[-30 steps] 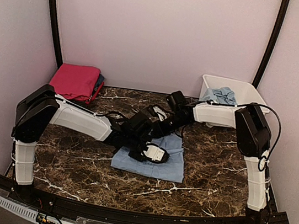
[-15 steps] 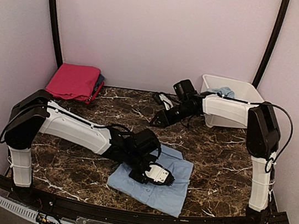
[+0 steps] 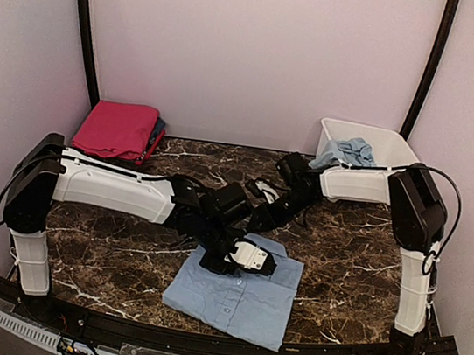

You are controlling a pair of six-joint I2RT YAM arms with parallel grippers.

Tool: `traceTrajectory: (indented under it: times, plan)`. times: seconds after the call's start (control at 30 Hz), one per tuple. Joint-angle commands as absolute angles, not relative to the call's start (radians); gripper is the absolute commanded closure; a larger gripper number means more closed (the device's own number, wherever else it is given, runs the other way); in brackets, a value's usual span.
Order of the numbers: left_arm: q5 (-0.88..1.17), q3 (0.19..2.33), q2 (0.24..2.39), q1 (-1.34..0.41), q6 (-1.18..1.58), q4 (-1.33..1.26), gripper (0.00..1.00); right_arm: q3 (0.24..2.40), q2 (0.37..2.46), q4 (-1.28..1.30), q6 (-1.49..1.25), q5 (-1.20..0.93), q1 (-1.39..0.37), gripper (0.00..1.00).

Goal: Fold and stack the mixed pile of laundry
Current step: Fold the 2/3-rectangle-folded shirt at the center of the board.

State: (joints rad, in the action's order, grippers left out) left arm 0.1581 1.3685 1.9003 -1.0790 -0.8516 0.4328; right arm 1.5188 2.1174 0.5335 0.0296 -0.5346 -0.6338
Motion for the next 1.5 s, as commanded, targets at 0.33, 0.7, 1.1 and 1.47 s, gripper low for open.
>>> traceTrajectory:
  times: [0.33, 0.7, 1.1, 1.47]
  plan:
    - [0.232, 1.424, 1.935, -1.052, -0.833, 0.518, 0.64, 1.49, 2.079, 0.569, 0.08, -0.542, -0.63, 0.62]
    - [0.28, 1.442, 1.976, -1.049, -0.817, 0.534, 0.71, 1.428, 1.981, 0.566, 0.063, -0.612, -0.629, 0.82]
    - [0.286, 1.466, 1.983, -1.046, -0.821, 0.569, 0.91, 1.461, 2.13, 0.596, 0.079, -0.634, -0.628, 1.0]
    - [0.231, 1.52, 1.954, -1.027, -0.848, 0.579, 1.0, 1.459, 2.18, 0.601, 0.081, -0.627, -0.635, 1.0]
